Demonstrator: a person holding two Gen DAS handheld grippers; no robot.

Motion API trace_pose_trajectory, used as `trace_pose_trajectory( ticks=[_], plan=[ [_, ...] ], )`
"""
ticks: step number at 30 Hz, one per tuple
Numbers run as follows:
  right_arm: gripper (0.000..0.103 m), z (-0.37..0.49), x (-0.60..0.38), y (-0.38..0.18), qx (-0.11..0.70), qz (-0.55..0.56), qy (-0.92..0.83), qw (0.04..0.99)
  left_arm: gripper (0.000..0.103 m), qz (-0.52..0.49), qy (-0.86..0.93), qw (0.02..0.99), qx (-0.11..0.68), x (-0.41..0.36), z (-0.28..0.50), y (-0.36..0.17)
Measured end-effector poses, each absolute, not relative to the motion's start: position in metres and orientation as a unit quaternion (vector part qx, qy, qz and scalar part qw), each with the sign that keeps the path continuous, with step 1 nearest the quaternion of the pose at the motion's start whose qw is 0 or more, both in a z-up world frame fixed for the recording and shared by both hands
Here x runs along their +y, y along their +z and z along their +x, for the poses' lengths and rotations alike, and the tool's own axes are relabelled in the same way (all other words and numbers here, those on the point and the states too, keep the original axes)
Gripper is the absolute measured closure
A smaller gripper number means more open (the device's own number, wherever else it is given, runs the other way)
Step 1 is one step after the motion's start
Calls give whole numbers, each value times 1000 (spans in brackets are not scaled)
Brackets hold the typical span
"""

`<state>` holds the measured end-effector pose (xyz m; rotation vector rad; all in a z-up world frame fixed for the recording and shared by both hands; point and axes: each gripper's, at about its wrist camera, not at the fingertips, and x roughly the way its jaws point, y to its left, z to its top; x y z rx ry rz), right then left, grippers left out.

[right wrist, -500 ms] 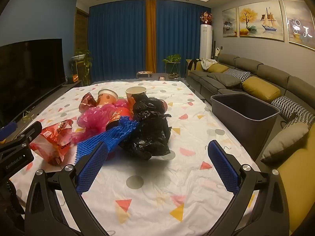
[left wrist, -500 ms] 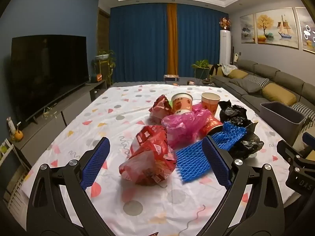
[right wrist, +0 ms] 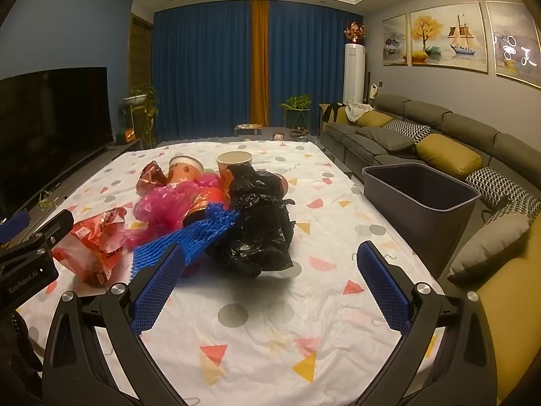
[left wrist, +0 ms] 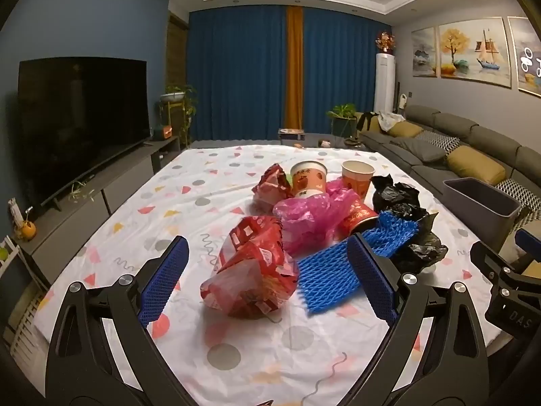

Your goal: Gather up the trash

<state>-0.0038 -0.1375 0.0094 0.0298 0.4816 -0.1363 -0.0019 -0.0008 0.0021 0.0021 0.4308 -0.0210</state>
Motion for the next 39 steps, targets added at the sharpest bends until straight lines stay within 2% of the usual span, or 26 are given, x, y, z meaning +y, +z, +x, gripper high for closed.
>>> trace_pose_trajectory(
  ticks=[39],
  plan=[
    [5,-3,-143,16,231,10,-70,970,10,-1,-14,976,218,-6,1,0]
  ],
)
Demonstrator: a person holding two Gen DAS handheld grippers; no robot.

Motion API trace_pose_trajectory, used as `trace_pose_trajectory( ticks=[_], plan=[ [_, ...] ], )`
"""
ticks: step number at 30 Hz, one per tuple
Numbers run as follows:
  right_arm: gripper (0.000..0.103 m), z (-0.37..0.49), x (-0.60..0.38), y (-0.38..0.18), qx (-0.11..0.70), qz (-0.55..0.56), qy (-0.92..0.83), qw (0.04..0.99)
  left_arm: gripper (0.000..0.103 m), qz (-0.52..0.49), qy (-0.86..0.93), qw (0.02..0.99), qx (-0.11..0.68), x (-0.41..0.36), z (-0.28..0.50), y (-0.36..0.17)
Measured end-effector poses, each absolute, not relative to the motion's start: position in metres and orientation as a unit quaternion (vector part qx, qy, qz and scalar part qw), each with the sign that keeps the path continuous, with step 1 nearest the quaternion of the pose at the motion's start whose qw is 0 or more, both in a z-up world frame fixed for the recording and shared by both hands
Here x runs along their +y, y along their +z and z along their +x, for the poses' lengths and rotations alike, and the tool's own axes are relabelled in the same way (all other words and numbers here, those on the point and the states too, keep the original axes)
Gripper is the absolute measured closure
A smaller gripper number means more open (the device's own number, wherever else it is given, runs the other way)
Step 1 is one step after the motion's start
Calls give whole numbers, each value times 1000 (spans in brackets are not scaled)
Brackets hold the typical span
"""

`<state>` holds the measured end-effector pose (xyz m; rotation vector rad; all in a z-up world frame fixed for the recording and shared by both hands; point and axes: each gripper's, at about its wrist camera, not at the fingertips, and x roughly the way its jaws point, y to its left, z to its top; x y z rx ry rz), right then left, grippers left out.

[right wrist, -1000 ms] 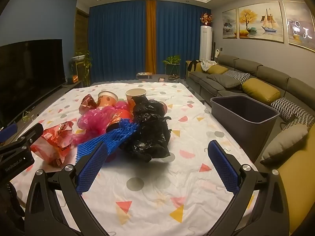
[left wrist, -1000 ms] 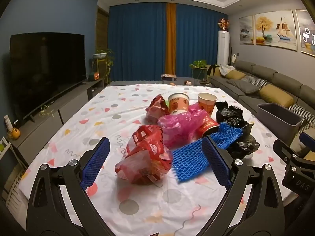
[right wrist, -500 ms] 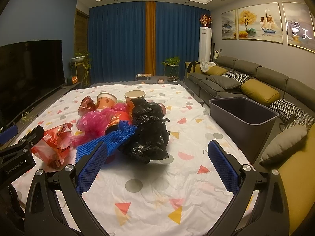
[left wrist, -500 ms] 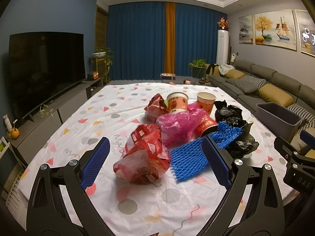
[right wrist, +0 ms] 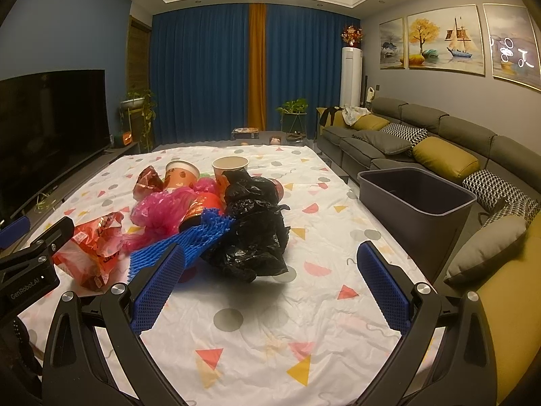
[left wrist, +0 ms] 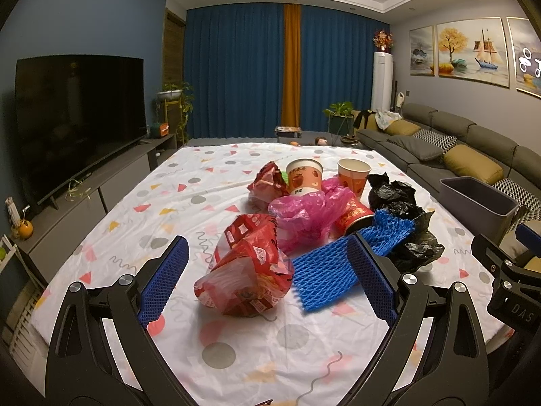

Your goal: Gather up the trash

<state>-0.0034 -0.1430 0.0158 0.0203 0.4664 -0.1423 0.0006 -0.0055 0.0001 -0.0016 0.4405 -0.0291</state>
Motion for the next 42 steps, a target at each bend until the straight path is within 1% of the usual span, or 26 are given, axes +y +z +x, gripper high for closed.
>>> trace_pose_trajectory(
  ticks=[42],
  plan=[
    [5,-1,-140,12,229,15,-61,971,10,-8,-17,975,222,-5,2,-4]
  ],
)
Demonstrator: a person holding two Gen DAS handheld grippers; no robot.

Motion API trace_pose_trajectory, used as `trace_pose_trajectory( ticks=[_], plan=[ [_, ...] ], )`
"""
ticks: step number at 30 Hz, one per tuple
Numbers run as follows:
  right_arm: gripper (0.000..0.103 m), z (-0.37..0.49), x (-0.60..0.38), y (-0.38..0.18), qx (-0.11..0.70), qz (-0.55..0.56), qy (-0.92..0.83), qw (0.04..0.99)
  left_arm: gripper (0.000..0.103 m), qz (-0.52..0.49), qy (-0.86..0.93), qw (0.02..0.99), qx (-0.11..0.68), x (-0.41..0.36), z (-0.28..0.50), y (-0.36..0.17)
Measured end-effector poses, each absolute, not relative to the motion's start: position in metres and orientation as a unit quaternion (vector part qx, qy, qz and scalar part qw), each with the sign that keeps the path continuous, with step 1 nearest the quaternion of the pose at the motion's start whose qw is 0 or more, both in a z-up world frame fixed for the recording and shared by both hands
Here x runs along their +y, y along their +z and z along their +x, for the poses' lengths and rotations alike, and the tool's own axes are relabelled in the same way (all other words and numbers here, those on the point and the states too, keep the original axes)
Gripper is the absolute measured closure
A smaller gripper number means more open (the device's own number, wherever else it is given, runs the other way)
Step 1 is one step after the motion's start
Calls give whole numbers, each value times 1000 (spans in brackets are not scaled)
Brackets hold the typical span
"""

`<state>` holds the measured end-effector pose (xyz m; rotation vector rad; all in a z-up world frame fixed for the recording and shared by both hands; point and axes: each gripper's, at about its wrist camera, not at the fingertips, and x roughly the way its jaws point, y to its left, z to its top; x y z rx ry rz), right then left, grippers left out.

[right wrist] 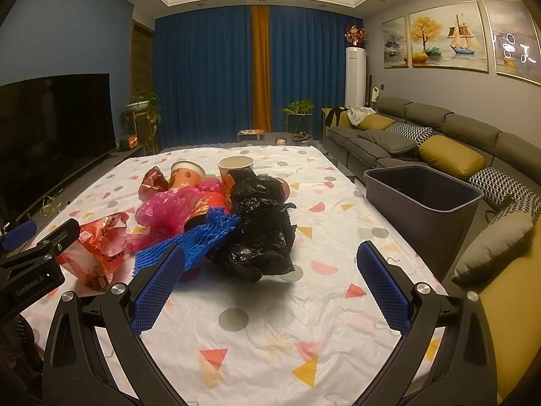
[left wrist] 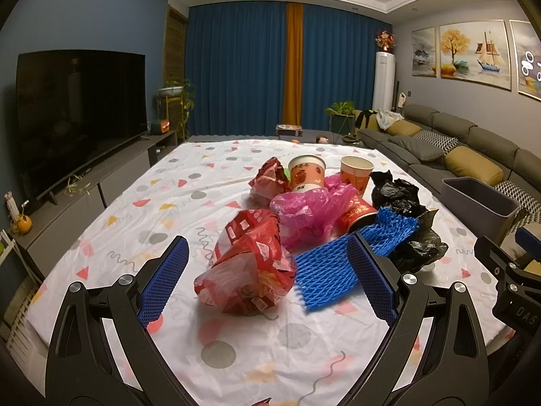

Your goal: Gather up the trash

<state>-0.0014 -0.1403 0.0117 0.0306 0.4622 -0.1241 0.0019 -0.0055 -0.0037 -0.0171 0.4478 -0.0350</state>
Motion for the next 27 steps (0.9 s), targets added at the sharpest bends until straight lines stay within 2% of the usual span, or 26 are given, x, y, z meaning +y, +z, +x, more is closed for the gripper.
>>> trace_pose_trajectory(
  ticks=[5,7,14,17,19,24,27],
  plan=[
    [6,5,-138,8,230,16,-56,971,10,-15,-17,975,222,0,3,-10],
    [10,5,-139,5,231,17,-54,971,13,-18,-17,975,221,9,5,-12],
    [12,19,-141,-8,242,22,-45,969,23,-34,-11,972,231,31,15,-22],
    [17,24,-140,-13,246,21,-42,968,26,-44,-12,968,245,38,23,-29],
    [23,29,-138,-17,251,21,-40,967,26,-46,-15,967,250,40,28,-32],
    [24,40,-135,-24,259,19,-30,965,27,-25,-26,967,254,29,42,-36],
    [28,48,-137,-29,265,17,-30,964,36,-21,-36,961,275,25,54,-43]
  ],
)
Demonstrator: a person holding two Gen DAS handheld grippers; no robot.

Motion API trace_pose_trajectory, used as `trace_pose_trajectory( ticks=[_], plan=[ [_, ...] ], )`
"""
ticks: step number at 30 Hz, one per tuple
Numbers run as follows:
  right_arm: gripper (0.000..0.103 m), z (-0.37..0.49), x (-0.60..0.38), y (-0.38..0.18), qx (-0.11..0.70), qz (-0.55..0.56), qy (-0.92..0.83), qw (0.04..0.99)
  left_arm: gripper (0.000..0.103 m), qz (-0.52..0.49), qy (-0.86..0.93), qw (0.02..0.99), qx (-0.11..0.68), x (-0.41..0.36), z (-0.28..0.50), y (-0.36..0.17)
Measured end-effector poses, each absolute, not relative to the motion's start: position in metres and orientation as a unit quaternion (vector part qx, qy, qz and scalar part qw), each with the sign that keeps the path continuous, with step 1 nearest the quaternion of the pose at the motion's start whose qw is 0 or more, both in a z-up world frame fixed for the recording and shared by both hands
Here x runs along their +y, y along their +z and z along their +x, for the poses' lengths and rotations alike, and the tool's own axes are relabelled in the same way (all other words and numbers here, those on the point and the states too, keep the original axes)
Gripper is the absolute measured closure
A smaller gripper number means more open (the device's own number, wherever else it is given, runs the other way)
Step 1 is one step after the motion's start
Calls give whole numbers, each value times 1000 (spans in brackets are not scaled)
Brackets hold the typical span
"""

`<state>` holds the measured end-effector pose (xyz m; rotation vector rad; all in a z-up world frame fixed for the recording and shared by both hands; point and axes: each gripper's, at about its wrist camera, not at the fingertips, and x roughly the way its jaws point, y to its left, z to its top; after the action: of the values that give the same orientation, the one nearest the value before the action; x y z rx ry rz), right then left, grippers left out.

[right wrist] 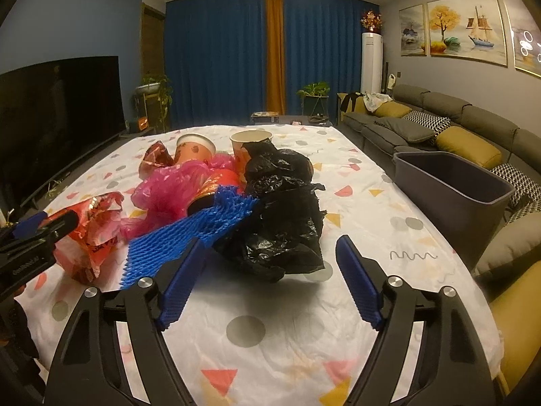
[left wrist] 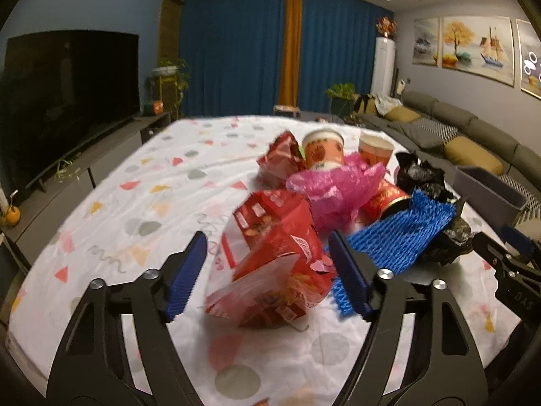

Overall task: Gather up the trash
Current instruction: 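Grasp the red snack bag with the left gripper while the right grasps the black bag, then carry the red snack bag and black bag over the grey bin with both grippers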

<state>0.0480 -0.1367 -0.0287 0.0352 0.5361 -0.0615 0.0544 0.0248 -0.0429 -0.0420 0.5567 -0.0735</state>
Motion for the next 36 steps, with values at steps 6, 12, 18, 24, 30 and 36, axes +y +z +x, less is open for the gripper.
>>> trace_pose_trajectory(
  ticks=[6,12,18,24,30,36],
  plan=[
    [37,64,-150,-40,290,32,-32,956,62,-25,-53,950,308,25,72,-55],
    [50,81,-157,-53,318,48,-21,947,89,-26,-69,948,310,23,77,-58],
    [81,90,-160,-65,343,59,-4,938,93,-34,-80,950,300,25,73,-50],
    [99,87,-164,-65,337,53,-2,940,94,-42,-86,954,286,28,66,-38],
    [100,70,-171,-42,296,31,-22,954,94,-44,-94,961,258,26,56,-18],
    [100,55,-186,-21,261,35,-40,964,94,-33,-97,963,248,14,58,-7]
  ],
)
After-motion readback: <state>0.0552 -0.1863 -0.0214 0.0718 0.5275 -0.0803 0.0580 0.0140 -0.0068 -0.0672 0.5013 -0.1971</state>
